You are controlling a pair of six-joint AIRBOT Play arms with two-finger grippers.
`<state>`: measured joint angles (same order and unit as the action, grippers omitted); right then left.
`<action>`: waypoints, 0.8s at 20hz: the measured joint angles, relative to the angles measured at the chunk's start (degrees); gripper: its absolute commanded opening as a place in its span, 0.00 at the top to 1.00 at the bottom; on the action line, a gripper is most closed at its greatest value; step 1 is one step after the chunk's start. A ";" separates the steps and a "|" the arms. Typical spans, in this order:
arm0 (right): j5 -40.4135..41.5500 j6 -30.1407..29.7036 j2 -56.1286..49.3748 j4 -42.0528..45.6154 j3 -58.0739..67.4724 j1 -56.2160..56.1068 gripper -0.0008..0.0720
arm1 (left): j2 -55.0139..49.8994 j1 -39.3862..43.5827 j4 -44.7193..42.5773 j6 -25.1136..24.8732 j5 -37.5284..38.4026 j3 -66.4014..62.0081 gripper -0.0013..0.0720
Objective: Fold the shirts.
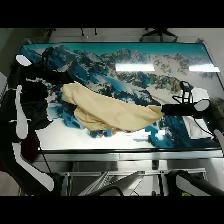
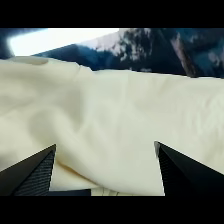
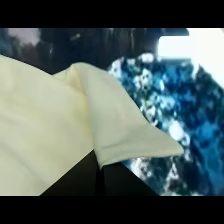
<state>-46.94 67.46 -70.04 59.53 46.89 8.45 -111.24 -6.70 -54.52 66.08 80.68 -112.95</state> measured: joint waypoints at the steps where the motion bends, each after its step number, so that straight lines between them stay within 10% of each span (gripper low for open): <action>1: 0.81 -0.09 -1.20 -0.22 -0.24 0.00 0.97 | -0.94 -0.72 0.04 1.68 1.95 -1.38 0.05; 8: 2.67 -0.17 -3.06 -1.51 -0.85 0.00 0.97 | 10.19 -2.27 0.11 11.56 11.56 20.87 0.05; 16: -0.28 -0.24 -3.04 -2.84 -0.87 0.00 0.97 | 27.98 9.11 6.84 13.51 -10.16 65.20 0.19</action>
<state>-47.22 67.22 -73.08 56.69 46.02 8.45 -83.26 2.42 -47.68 79.59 70.52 -47.75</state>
